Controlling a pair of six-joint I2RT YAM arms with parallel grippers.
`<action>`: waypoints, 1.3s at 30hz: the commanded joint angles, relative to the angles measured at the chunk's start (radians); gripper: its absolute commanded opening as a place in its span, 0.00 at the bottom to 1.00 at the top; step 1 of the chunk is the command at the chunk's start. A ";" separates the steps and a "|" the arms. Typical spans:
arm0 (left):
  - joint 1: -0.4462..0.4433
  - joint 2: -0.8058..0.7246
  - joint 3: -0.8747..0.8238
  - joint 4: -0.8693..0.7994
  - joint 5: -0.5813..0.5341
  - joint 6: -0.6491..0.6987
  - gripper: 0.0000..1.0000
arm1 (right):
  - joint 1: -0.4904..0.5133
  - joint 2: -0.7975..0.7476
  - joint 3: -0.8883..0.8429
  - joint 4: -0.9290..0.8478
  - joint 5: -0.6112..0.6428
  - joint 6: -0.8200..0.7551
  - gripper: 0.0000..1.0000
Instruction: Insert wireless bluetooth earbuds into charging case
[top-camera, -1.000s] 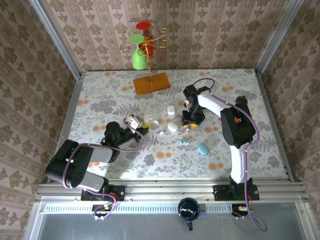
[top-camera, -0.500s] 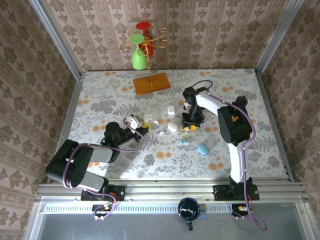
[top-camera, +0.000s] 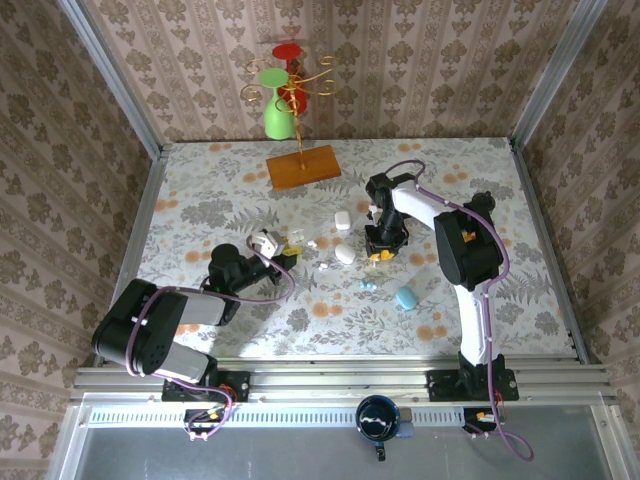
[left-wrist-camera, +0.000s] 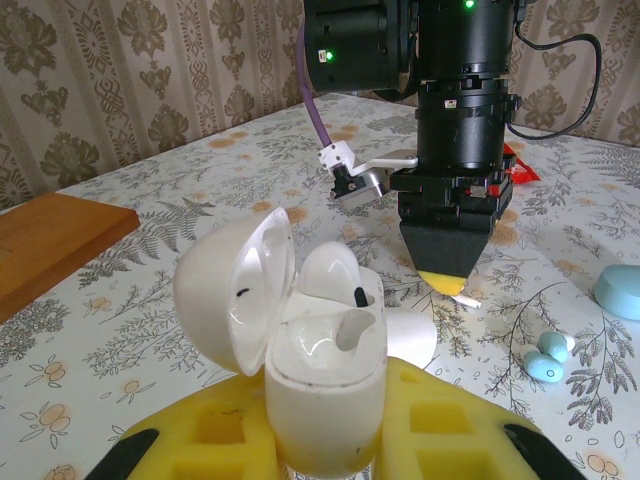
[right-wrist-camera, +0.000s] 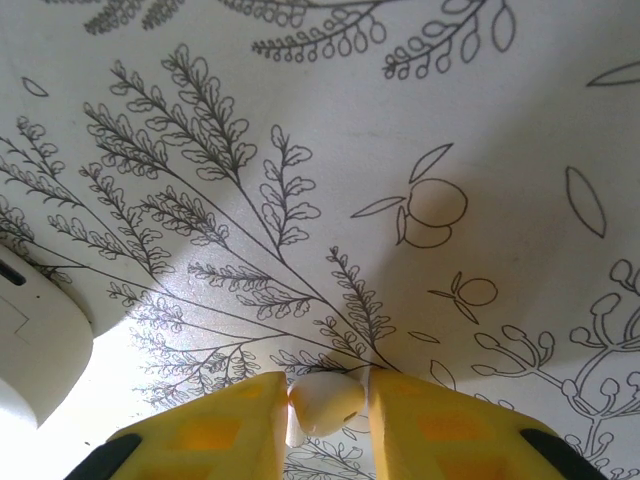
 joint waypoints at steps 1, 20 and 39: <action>0.011 -0.007 -0.008 0.032 -0.002 -0.016 0.04 | 0.007 0.006 -0.003 0.010 -0.038 0.012 0.27; 0.011 -0.028 0.055 -0.044 -0.017 0.014 0.04 | -0.059 -0.279 -0.314 0.466 -0.143 0.138 0.25; -0.109 -0.059 0.157 -0.149 -0.140 -0.021 0.04 | -0.079 -0.681 -0.765 1.218 -0.147 0.247 0.23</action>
